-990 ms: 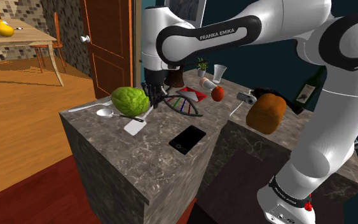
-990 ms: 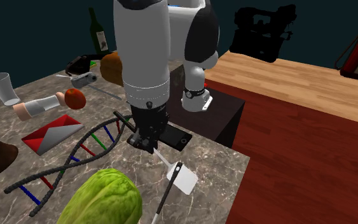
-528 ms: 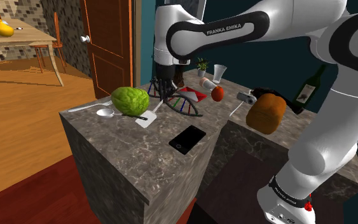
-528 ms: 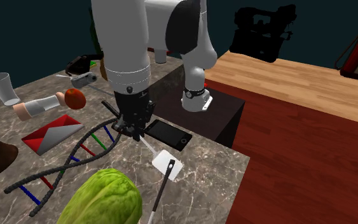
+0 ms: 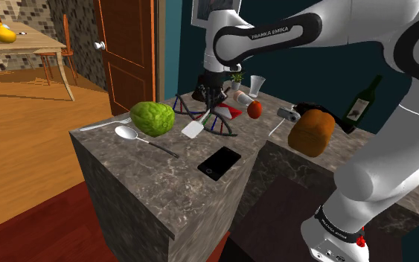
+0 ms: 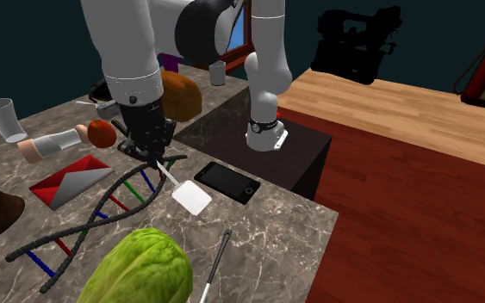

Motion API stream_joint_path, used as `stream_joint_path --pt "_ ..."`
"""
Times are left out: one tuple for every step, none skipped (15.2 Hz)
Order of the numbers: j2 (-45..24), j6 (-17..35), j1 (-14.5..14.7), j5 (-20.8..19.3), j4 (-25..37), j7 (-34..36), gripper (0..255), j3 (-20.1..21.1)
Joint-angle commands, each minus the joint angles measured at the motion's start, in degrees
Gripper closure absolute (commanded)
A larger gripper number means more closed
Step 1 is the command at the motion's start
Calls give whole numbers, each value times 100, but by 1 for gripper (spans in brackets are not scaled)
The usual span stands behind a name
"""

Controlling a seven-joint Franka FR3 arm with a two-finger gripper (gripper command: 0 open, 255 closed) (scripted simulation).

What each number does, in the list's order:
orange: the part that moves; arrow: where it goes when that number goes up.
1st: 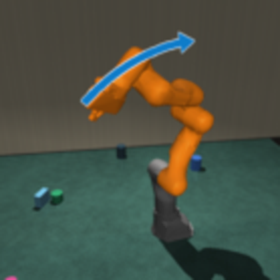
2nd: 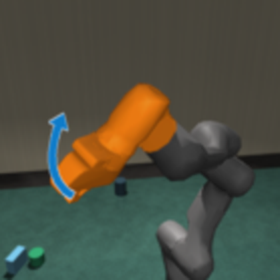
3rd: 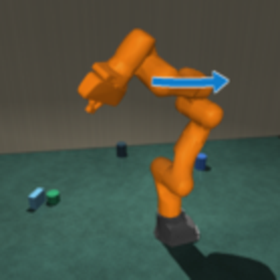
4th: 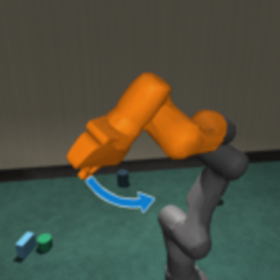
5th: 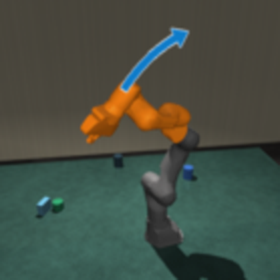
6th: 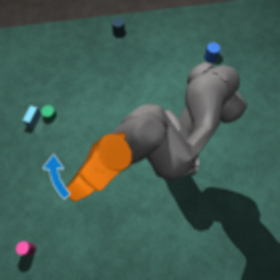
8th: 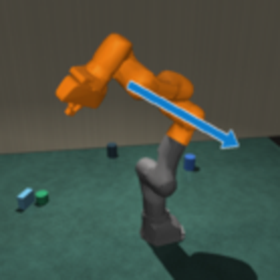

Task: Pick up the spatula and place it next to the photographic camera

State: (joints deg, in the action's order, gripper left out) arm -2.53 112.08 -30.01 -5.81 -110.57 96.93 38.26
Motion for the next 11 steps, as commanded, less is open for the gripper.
stream_joint_path --pt "83 24 -160 60 -64 -328 255 -136" --pt "111 41 -233 79 -92 -475 255 -204" --pt "132 57 -308 93 -114 -619 255 -268" --pt "145 71 -378 102 -129 -760 255 -336" --pt "153 83 -448 108 -137 -898 255 -403" --pt "153 94 -516 110 -139 -1034 255 -471" --pt "147 103 -586 108 -134 -1167 255 -535" --pt "135 111 -654 103 -123 -1297 255 -599" --pt "117 118 -723 94 -104 -1425 255 -662" --pt "93 122 -788 83 -79 -1550 255 -725" --pt "63 126 -854 70 -48 -1673 255 -787"
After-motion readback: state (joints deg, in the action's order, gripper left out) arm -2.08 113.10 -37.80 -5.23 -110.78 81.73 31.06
